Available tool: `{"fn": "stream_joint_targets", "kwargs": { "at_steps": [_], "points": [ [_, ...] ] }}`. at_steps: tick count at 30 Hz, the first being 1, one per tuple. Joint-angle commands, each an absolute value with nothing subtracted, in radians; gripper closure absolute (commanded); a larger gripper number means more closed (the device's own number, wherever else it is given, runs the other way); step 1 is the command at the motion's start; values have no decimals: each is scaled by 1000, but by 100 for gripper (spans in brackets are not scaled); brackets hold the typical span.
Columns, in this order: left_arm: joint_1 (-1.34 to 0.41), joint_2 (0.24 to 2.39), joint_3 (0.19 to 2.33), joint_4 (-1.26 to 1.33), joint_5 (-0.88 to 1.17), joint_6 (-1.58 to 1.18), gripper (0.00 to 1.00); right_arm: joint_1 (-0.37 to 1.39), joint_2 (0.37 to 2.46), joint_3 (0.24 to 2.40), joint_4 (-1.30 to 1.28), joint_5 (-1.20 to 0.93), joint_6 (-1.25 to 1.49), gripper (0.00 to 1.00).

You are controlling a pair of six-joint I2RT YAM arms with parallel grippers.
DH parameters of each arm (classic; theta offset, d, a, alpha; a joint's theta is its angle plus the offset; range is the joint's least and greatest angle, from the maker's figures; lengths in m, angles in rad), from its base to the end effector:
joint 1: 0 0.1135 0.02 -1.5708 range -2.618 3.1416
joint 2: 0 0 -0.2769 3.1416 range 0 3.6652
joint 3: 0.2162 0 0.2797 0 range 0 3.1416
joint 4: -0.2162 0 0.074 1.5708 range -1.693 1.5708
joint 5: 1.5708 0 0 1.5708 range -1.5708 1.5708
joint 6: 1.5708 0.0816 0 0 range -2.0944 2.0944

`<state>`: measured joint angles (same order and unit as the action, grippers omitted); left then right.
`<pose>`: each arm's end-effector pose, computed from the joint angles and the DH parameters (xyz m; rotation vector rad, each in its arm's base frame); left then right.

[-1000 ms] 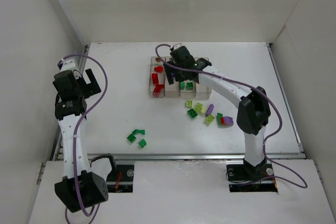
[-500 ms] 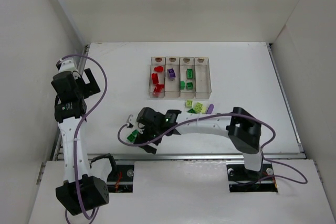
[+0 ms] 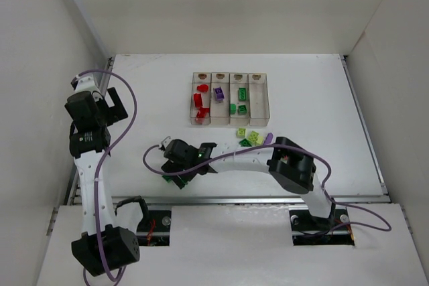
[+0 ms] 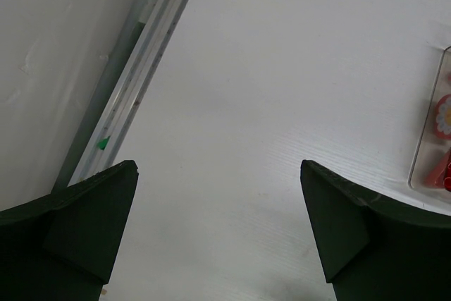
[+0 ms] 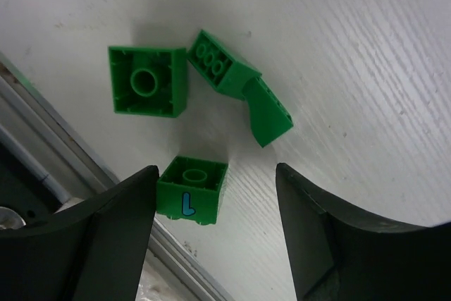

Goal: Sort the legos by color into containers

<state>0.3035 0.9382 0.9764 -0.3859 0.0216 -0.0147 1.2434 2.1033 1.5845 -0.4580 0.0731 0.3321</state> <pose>0.2613 0.0800 0.3542 -0.2901 1.9002 0.1734 0.1711 0.4853 0.1399 -1.1298 2.3724 0.5022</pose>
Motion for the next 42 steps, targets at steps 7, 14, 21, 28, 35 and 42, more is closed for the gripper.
{"fn": "stream_joint_targets", "kwargs": {
  "at_steps": [7, 14, 21, 28, 35, 42],
  "points": [
    [308, 900, 974, -348, 5, -11, 0, 1298, 2124, 1614, -462, 150, 364, 31],
    [308, 900, 974, -357, 5, -11, 0, 1298, 2125, 1623, -462, 161, 364, 77],
    [308, 900, 974, -357, -5, -11, 0, 1298, 2045, 1623, -511, 296, 351, 100],
    [308, 910, 974, -348, -5, -2, 0, 1022, 1899, 1673, -589, 307, 341, 100],
    [308, 910, 963, -348, -14, 18, 0, 654, 1951, 1822, -644, 217, 321, 100],
    [308, 910, 963, -357, -25, 37, 0, 538, 2098, 1925, -653, 161, 290, 100]
  ]
}}
